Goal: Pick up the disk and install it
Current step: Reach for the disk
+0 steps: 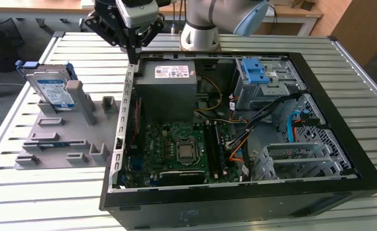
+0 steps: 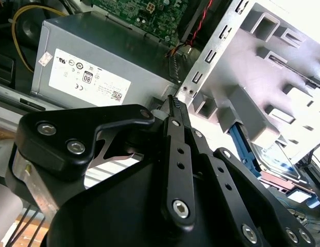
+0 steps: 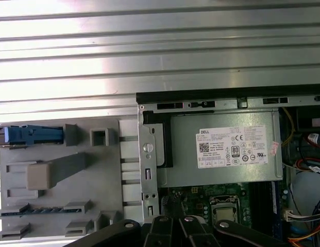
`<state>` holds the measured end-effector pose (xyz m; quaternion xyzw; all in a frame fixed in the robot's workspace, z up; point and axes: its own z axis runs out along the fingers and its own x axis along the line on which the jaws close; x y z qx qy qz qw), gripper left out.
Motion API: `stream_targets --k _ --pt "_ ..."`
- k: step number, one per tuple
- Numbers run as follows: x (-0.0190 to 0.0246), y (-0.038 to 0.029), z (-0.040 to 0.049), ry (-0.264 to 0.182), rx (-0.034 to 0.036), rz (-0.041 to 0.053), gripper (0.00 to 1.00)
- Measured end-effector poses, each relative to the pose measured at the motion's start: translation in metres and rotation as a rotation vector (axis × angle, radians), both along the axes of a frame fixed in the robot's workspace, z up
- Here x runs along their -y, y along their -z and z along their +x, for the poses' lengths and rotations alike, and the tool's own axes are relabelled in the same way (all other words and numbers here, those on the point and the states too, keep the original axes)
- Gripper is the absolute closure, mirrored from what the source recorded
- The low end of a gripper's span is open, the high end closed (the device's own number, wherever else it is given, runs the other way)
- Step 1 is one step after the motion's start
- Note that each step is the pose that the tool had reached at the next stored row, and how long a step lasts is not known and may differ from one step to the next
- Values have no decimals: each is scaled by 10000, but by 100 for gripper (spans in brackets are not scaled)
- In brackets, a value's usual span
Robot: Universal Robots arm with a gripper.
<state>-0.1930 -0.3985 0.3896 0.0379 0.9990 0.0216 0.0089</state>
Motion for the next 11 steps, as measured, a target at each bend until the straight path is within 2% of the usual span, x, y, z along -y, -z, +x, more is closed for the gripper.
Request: stream_targets --k 11 --pt "0 3 -32 1 -3 1 89"
